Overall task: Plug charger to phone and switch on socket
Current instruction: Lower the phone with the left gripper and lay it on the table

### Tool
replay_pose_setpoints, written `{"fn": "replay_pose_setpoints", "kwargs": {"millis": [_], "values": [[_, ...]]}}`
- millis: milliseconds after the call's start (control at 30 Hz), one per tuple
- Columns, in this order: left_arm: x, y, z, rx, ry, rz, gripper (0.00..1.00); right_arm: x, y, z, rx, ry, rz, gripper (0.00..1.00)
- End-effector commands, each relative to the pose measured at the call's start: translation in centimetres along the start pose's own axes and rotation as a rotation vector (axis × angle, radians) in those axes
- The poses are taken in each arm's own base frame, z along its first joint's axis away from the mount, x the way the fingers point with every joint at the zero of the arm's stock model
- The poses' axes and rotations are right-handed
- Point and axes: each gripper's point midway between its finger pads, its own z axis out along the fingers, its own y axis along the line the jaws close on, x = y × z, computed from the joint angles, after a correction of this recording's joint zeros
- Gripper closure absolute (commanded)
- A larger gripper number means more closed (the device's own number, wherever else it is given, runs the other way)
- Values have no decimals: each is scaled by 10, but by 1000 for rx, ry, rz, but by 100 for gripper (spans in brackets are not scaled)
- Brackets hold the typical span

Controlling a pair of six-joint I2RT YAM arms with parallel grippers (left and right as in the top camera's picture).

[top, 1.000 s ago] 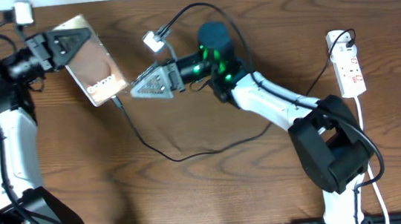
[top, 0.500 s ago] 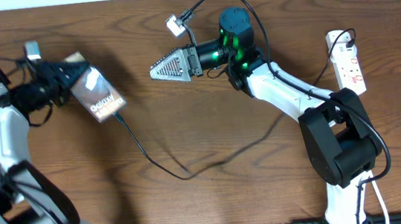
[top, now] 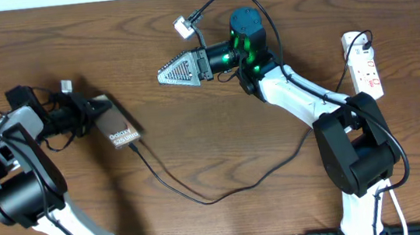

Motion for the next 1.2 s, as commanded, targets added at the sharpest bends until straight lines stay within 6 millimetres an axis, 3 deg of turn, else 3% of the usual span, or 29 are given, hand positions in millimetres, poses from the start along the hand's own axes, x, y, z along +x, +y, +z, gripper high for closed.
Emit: {"fn": "replay_pose_setpoints", "kwargs": {"millis": [0,100,467,933,1067,1167], "values": [[-1,4,2,-14,4,12,93,0,6,1,-13,14,-36,1],[-2,7,2,-31,-2,16,93,0,6,1,-13,14,-40,1],[-4,46,-4,-257,-32,-17,93,0,6,1,-14,14,-51,1],[0,50,-5,-281,-20,-37,91,1,6,1,-16,18,-51,1],[1,51,-5,-282,-18,-40,83,2,7,1,-20,24,-51,1],[2,51,-5,-282,-15,-43,83,2,7,1,-20,24,-51,1]]}}
